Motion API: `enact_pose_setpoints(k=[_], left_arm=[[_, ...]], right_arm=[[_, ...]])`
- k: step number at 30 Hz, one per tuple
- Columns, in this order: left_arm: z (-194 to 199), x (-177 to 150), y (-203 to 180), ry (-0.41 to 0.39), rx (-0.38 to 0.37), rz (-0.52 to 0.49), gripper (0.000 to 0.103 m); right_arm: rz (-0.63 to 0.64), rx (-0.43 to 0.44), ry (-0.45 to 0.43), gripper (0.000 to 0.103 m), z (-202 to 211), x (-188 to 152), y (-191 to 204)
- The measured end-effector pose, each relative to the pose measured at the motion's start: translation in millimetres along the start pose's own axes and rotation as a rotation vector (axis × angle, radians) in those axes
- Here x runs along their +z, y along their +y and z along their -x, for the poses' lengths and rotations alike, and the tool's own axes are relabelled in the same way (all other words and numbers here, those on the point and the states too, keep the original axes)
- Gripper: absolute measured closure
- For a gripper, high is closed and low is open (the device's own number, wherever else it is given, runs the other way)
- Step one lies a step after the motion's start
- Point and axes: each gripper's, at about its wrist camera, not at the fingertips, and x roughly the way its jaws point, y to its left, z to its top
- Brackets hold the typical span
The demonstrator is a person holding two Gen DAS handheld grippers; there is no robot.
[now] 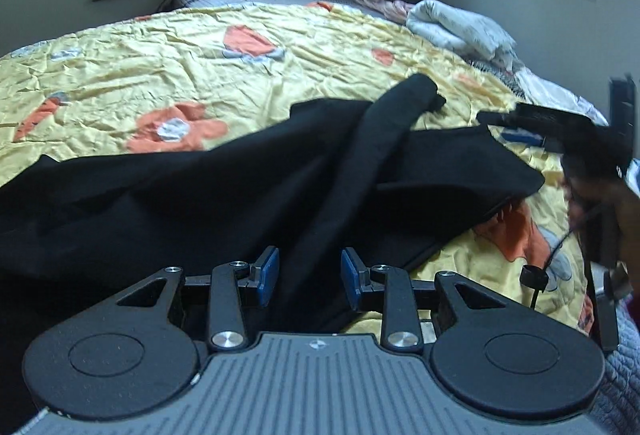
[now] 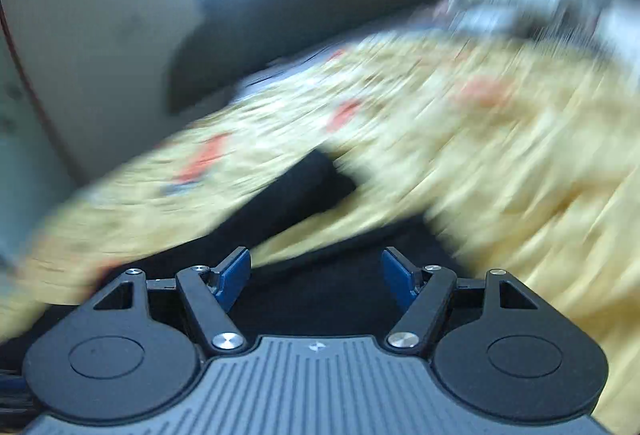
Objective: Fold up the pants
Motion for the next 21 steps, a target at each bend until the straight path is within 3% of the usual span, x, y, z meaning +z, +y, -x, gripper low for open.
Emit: enact_pose_setpoints(k=[2,5,7,8,10,12,16,21], left_arm=[[-1,2,-2,0.000,0.004,-0.009,0.065],[-3,6,-5,-0.013,0.013,-0.032,0.063],[-6,8,-8,-0.014,0.017,-0.034,0.062],[-8,9,-8,-0.010,0.015,-0.028,0.061],[-12,10,-7,-0.002,0.008,-0.020,0.060],[-15,11,-10,-0.002,0.015,-0.026,0.058],[-19,14,-15,-0.006,0.014,-0.038,0.057],[-24,15,-23,-0.011,0.015,-0.055,0.057]], right_arm=[[0.145,-0.108,0.023,0.031,-15,10,-5],[0.209,-0.081,0.136,0.032,-42,18,-15],[0.186,-0.013,0.195,0.058,-53,16,-19],[0.190,-0.001,0.197,0.062,-54,13,-19],[0.224,0.018,0.189,0.090,-52,15,-19],[0.247,0.016,0.162,0.093,-50,16,-15],[0.320,-0.082,0.075,0.094,-51,26,-11],[0.433,-0.160,0.091,0.094,-79,19,0]])
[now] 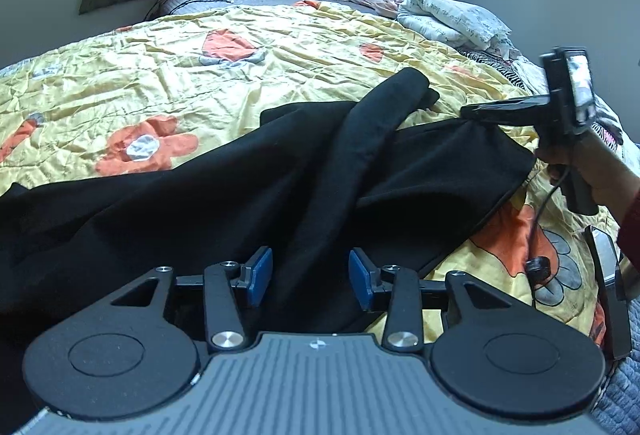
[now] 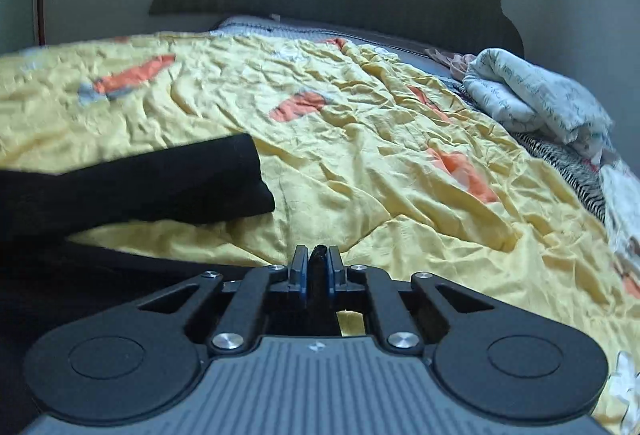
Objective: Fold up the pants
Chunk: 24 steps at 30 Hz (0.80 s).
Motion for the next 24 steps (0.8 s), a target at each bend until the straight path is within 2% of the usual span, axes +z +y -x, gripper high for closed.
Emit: enact_pose_setpoints(k=[3,5,6,7,8,9,10,11,12,13,15,17,21,24], left_arm=[[-3,0,-1,0.001,0.003,-0.001,0.056],[-4,-1,0,0.001,0.006,0.001,0.056],[-4,-2,0,-0.002,0.008,-0.001,0.056],[-4,-2,0,-0.006,0.011,-0.006,0.056],[-5,-3,-1,-0.010,0.017,-0.015,0.056],[-5,-4,-2,-0.014,0.024,-0.026,0.056],[-6,-5,-3,-0.016,0.031,-0.040,0.056],[-8,-5,-5,-0.016,0.040,-0.056,0.056],[-9,-6,-6,-0.015,0.046,-0.070,0.056],[-11,-7,-8,-0.016,0.053,-0.084,0.056],[-13,-9,-12,-0.021,0.074,-0.113,0.056],[-16,-9,-16,-0.027,0.099,-0.147,0.056],[-20,-8,-19,-0.041,0.134,-0.188,0.056],[-24,-5,-19,-0.041,0.145,-0.184,0.056]], right_arm=[[-0.011,-0.023,0.006,0.094,-6,-1,0],[-0.061,-0.050,0.014,0.088,-3,1,-5],[-0.072,-0.116,0.001,0.083,3,2,-4],[-0.078,-0.184,-0.019,0.082,10,3,-2],[-0.095,-0.216,-0.049,0.082,20,4,-1],[-0.130,-0.192,-0.088,0.081,31,6,-1],[-0.189,-0.113,-0.113,0.074,41,7,-3],[-0.270,0.008,-0.112,0.068,46,8,-7],[-0.361,0.147,-0.095,0.047,46,8,-11],[-0.452,0.273,-0.083,0.030,44,6,-13],[-0.602,0.453,-0.066,0.029,35,1,-12],[-0.697,0.546,-0.005,0.029,18,-3,-6],[-0.831,0.649,0.070,0.028,-11,-13,5],[-0.850,0.660,0.065,0.028,-18,-6,8]])
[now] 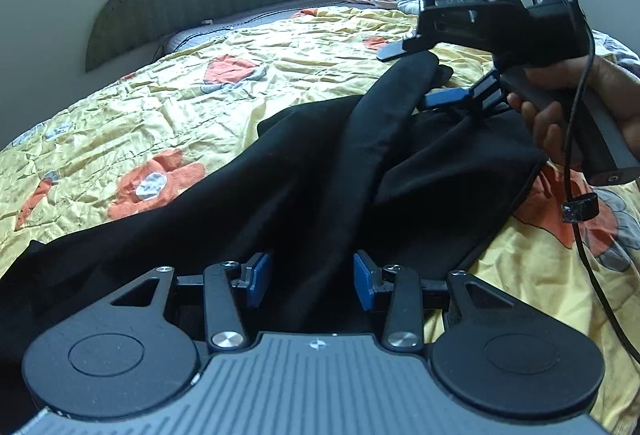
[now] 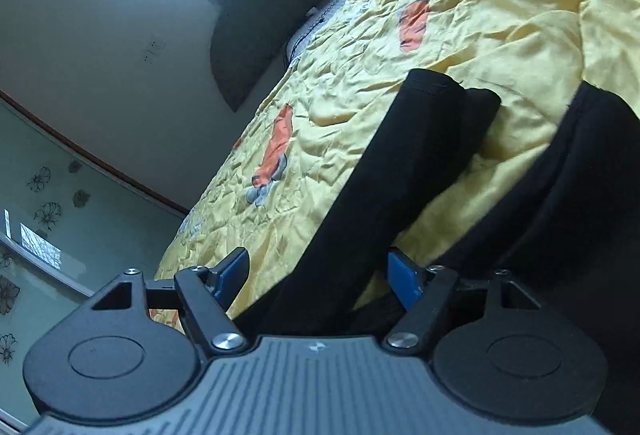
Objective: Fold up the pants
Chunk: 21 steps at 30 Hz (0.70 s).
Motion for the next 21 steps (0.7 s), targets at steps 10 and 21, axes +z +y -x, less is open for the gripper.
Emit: enact_pose_setpoints(k=[10,21], left_arm=[[-7,5,12,0.009,-0.024,0.073,0.055],[-7,3,-9,-0.010,0.029,-0.051,0.049]], right_arm=[[0.058,-0.022,-0.083,0.028,-5,28,12],[-0.021,-0.116,-0.182,0.097,-10,39,-12]])
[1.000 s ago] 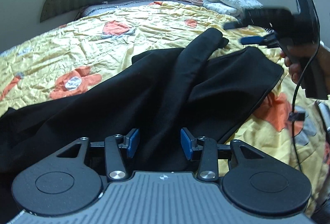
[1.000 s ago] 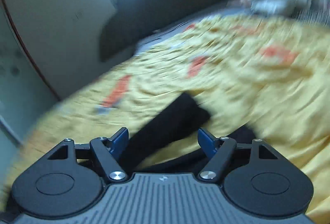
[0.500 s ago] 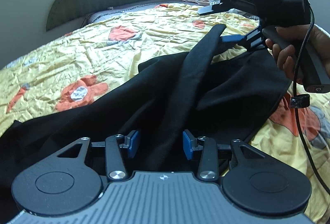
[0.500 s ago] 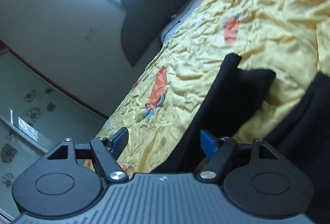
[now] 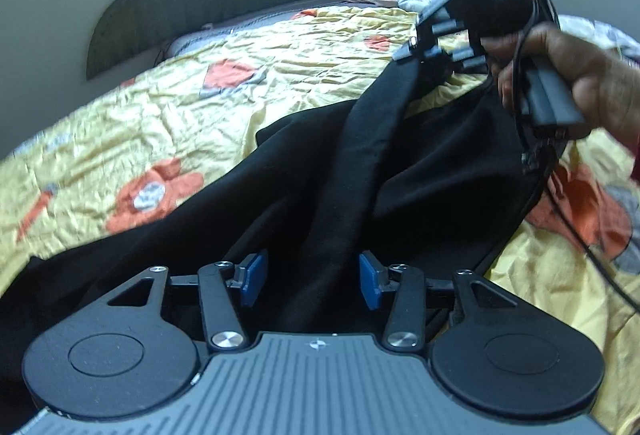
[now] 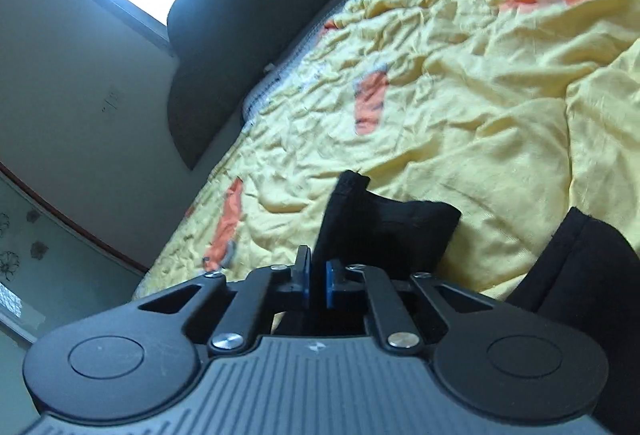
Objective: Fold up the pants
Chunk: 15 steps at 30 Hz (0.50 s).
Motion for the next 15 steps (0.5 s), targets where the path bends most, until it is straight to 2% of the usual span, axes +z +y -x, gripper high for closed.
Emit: enact_pose_setpoints(k=[8,10,12,15], left_arm=[[-5,6,-8,-0.010,0.048,-0.029,0.049],[-5,7,-12,-0.013,0.053,-0.041,0.066],[-3,7,-12,-0.016,0.051,-0.038,0.089],[3,7,-11,-0.038,0.052,-0.031,0.094]], right_arm=[[0.087,0.170,-0.117,0.098,57,20,66],[0.115,0.196,-0.129,0.098,67,23,79],[0.156,0.196,-0.137,0.099,74,24,88],[0.174,0.178,-0.130,0.099,77,23,89]])
